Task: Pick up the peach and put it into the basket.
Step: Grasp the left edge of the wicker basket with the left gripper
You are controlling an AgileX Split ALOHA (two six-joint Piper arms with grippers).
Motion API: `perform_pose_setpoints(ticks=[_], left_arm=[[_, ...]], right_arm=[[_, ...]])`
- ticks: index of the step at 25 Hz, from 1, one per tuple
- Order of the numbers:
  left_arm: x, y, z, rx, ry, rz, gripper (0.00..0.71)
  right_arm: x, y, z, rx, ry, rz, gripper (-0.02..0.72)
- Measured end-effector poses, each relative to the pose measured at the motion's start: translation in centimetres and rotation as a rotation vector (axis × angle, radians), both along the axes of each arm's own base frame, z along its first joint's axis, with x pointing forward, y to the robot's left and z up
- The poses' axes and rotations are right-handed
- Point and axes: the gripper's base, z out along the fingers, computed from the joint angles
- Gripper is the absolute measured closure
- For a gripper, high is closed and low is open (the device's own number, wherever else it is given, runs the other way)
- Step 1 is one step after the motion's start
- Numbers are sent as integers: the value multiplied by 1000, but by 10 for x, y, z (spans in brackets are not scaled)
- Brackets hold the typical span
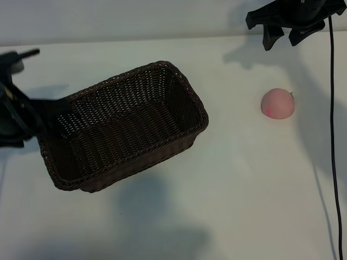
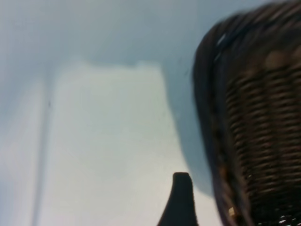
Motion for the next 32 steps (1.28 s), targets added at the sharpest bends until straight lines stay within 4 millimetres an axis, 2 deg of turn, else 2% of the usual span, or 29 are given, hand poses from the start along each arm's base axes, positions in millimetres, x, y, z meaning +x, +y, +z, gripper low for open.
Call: perform_pose_setpoints(ticks=[4,8,17,25,27,29,32], left_arm=[[-5,1,-14,-24,-22,42,121],[3,-1,-22,-41,-50,56,121],[20,-7,-67,-70,34,94,121],[23,-8,-73,-79,27,101,128],[23,-9,-73,-86,27,113,171],[23,-8,-73,-86,28,122,257],[23,-8,-73,-94,30,136,451]], right_arm=[[0,0,0,-1,0,3,188],[0,0,0,-3,0,9,188],[0,0,0,-4,0,14,188],[0,0,0,-5,-1,17,188],[0,0,0,-5,-1,17,188],[0,0,0,-5,-1,17,188],[0,0,0,-5,-1,17,188]])
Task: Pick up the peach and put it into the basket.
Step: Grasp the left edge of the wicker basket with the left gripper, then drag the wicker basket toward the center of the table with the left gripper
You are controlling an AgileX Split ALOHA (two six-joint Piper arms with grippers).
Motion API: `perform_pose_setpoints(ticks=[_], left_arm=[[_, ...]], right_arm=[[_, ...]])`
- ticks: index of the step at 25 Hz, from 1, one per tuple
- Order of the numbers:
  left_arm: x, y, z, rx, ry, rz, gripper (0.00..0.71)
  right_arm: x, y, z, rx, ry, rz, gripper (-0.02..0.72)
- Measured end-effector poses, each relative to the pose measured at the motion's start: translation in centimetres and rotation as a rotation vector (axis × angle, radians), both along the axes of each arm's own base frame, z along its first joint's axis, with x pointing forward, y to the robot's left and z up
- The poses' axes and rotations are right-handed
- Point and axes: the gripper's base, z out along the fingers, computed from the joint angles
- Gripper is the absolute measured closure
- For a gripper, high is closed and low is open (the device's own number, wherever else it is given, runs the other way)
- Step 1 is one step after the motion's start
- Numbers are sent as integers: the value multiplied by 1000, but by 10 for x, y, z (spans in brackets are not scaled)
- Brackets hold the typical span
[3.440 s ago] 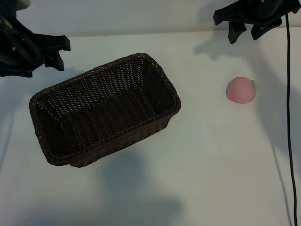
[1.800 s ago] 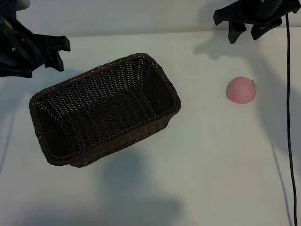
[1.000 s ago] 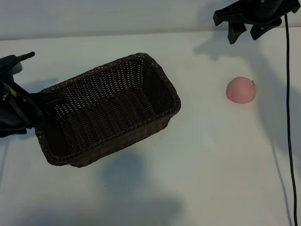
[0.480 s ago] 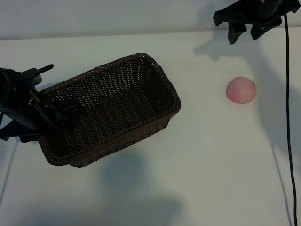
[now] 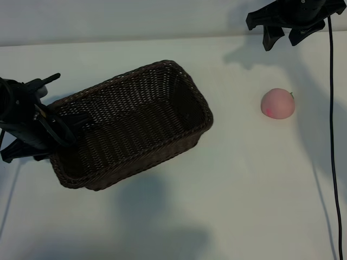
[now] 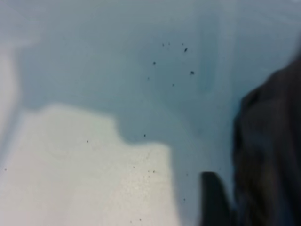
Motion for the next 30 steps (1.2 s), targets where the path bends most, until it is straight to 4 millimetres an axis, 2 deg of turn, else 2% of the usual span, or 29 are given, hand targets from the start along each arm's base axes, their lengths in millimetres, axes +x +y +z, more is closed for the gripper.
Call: perform_pose_setpoints(ticks=[1,3,13,26,30], left_arm=[[0,0,0,-1,-1,2,480],[0,-1,0,-9,-4,8,595],[1,-1,6,-28,-29,20,606],[-9,-1,51,-62,-194,-8,613],[-1,-6,67,-76,-216,-86,613]], right_arm=[[0,0,0,0,0,0,188],[0,0,0,0,0,0,188],[0,0,0,0,0,1,188],[0,0,0,0,0,0,206],[0,0,0,0,0,0,206]])
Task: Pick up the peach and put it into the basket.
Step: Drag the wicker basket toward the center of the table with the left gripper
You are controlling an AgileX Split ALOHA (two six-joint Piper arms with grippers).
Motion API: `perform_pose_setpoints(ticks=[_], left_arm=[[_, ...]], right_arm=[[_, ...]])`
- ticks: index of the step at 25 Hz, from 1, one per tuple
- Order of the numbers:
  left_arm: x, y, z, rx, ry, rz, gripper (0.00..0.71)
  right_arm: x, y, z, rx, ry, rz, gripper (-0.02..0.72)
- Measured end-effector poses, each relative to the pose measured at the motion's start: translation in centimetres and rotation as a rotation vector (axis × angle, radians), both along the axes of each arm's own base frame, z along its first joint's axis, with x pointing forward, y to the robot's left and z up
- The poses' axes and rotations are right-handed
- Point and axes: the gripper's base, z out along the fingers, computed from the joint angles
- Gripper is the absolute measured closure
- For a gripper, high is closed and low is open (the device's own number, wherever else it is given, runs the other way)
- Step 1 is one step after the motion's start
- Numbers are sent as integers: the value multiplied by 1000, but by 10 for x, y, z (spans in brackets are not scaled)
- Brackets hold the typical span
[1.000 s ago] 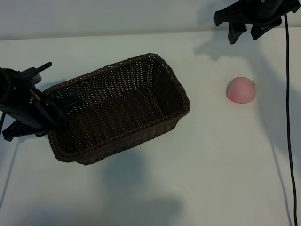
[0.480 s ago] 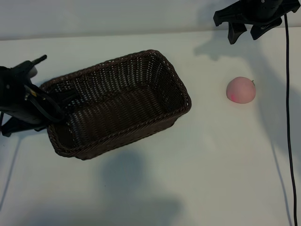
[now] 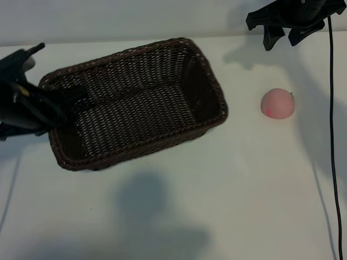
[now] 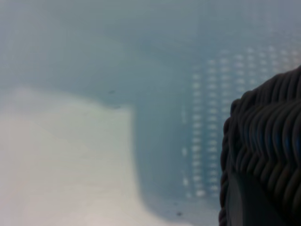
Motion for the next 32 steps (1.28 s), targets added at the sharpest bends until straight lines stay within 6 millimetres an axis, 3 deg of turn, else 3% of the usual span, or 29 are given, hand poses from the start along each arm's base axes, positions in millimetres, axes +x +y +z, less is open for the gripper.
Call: perform_pose_setpoints(ticks=[4,11,15,20,24,32], left_arm=[[18,-6,18,12,-12,-84,614],[53,-15,19,43,23,-168,615],[68,-27,8,41,39,-205,615],[84,-46,-20,51,94,-253,615],[90,-50,-36,53,116,-252,615],[97,-50,-50,54,97,-237,615]], right_arm=[[0,0,0,0,0,1,206],[0,0,0,0,0,1,206],[0,0,0,0,0,1,206],[0,0,0,0,0,-1,206],[0,0,0,0,0,0,206],[0,0,0,0,0,1,207]])
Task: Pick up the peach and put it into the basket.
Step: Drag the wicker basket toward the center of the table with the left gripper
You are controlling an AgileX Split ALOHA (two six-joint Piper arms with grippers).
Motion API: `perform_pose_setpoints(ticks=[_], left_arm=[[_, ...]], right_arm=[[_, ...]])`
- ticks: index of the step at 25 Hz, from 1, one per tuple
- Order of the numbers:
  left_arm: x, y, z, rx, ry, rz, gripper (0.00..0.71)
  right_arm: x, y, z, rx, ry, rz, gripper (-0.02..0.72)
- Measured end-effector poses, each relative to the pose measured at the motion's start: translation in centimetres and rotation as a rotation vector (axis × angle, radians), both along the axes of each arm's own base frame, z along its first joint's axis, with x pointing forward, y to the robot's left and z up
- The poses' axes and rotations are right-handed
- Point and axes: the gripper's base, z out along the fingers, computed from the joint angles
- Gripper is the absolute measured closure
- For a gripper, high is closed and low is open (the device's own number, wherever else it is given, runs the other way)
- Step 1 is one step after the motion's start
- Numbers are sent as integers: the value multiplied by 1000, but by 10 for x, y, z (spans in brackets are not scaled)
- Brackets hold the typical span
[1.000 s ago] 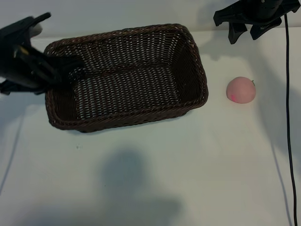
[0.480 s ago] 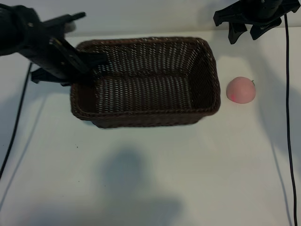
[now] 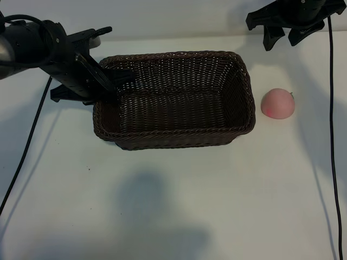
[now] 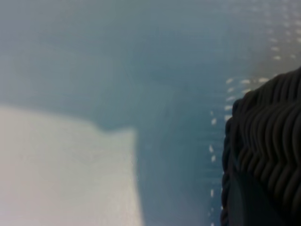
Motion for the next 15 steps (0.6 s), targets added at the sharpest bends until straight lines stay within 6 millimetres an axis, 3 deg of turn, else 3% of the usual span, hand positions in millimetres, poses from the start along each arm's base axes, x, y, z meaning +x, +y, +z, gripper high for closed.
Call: perform_pose_setpoints(ticks=[3,5,7,12,15], left_arm=[[1,0,-2,-2,-3,4,602],[2,0,-2,-3,-8,6,552],[2,0,-2,-4,-6,7,456],[0,-1,-3,-4,13,4,137],[-2,0,2,0,19,-5,34]], right_arm=[[0,0,0,1,0,-2,207],[0,0,0,1,1,-4,207],[0,0,0,1,1,-4,207],[0,0,0,1,1,-5,207],[0,0,0,1,1,-5,207]])
